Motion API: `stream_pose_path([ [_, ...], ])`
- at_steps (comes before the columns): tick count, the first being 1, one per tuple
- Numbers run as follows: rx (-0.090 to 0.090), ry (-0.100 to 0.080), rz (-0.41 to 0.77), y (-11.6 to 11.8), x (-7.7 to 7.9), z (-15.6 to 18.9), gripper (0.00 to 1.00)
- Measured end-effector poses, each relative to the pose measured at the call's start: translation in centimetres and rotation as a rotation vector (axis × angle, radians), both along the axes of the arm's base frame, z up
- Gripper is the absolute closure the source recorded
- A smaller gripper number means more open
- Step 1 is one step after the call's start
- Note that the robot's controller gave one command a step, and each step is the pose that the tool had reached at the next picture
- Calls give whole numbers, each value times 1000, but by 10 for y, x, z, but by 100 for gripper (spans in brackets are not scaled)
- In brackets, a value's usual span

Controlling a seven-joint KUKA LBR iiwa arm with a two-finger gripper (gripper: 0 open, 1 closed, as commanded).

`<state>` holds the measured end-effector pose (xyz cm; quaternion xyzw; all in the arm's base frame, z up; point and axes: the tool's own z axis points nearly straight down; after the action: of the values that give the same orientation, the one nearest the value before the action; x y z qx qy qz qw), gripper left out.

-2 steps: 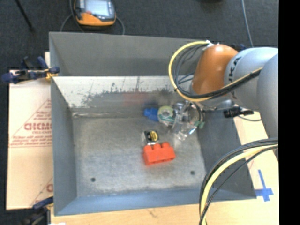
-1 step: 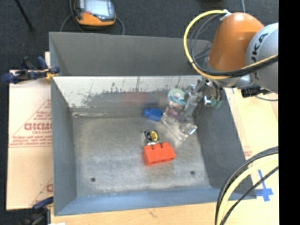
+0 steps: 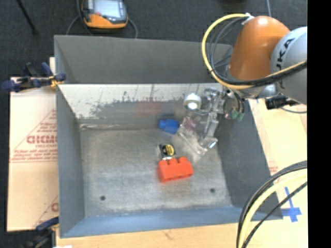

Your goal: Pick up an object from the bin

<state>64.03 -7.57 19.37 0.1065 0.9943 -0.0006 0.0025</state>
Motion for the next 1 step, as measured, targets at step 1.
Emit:
stream_pose_path([
  [1, 1, 3, 2, 14, -39, -87, 0],
])
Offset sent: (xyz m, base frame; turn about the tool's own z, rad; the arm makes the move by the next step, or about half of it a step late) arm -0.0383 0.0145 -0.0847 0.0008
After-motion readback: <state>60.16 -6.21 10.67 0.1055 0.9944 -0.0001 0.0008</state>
